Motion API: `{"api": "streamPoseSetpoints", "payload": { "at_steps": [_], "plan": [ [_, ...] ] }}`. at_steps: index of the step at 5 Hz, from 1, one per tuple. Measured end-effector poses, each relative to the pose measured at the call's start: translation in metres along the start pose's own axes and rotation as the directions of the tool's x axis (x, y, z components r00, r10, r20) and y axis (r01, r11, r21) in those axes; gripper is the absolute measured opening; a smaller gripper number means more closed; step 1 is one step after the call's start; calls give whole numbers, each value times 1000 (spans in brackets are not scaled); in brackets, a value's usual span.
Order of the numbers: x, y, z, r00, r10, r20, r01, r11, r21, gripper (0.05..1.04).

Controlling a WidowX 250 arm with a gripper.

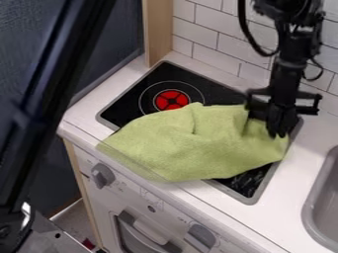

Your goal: Fold the cloth from top right to bottom left

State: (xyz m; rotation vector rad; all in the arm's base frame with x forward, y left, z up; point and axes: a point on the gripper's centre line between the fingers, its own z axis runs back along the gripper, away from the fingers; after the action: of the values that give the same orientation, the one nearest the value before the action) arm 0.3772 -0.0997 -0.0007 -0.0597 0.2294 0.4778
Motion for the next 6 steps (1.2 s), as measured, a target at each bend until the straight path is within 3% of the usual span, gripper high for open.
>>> {"api": "streamPoseSetpoints", "payload": {
  "at_steps": [1, 2, 3, 4, 5, 6],
  "plan": [
    [-10, -13, 24, 992, -124, -26, 124, 992, 4, 52],
    [-13, -30, 56, 976, -217, -2, 217, 976, 0, 52],
    [-13, -27, 56, 968, -252, 8, 252, 968, 20, 52],
    [-21, 2, 77, 976, -207, 67, 211, 976, -57, 52],
    [-21, 63, 92, 993, -25, 116, 38, 993, -110, 52],
    [-28, 122, 107, 985, 87, 151, -59, 982, -181, 52]
  ]
}}
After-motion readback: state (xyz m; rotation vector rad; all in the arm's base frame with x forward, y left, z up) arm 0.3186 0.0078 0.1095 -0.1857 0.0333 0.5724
